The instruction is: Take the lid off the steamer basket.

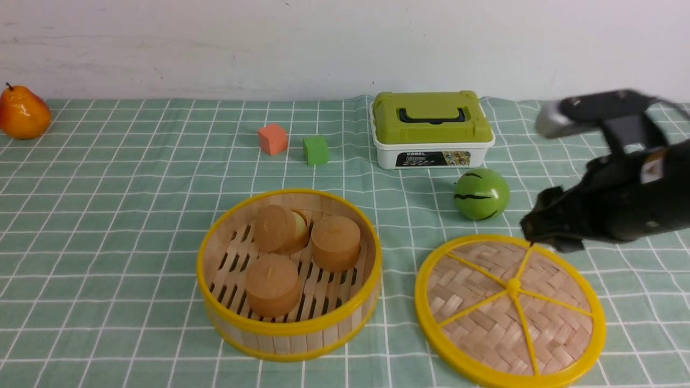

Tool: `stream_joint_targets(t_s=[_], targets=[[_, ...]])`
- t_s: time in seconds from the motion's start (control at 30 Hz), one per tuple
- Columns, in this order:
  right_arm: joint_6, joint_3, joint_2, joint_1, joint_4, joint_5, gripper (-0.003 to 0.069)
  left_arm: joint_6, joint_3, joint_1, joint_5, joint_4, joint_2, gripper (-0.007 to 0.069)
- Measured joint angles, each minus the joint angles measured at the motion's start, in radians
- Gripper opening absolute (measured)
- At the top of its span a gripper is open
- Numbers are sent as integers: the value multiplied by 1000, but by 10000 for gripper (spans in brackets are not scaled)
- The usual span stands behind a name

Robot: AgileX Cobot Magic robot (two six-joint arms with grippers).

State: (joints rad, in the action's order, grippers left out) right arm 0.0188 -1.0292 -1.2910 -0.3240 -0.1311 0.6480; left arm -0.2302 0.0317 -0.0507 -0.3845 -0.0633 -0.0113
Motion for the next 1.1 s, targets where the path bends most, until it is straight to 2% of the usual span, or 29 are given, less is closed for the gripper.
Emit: stream_joint_targets(t_s=[0.17, 0.3, 0.33, 0.37, 0.47, 0.67, 1.1], targets=[[13, 27, 303, 0, -6, 70, 320, 0, 0, 0, 0, 0, 0, 239], [59, 103, 543, 0, 6, 95, 137, 0, 0, 0, 0, 0, 0, 239], [75, 134, 617, 0, 23, 98, 57, 0, 0, 0, 0, 0, 0, 239], [75, 134, 617, 0, 23, 98, 57, 0, 0, 0, 0, 0, 0, 239], [113, 198, 724, 0, 80, 108, -16, 0, 0, 0, 0, 0, 0, 239], [130, 238, 763, 0, 161, 120, -21, 0, 0, 0, 0, 0, 0, 239], [130, 238, 763, 0, 175, 132, -11, 0, 0, 0, 0, 0, 0, 239]])
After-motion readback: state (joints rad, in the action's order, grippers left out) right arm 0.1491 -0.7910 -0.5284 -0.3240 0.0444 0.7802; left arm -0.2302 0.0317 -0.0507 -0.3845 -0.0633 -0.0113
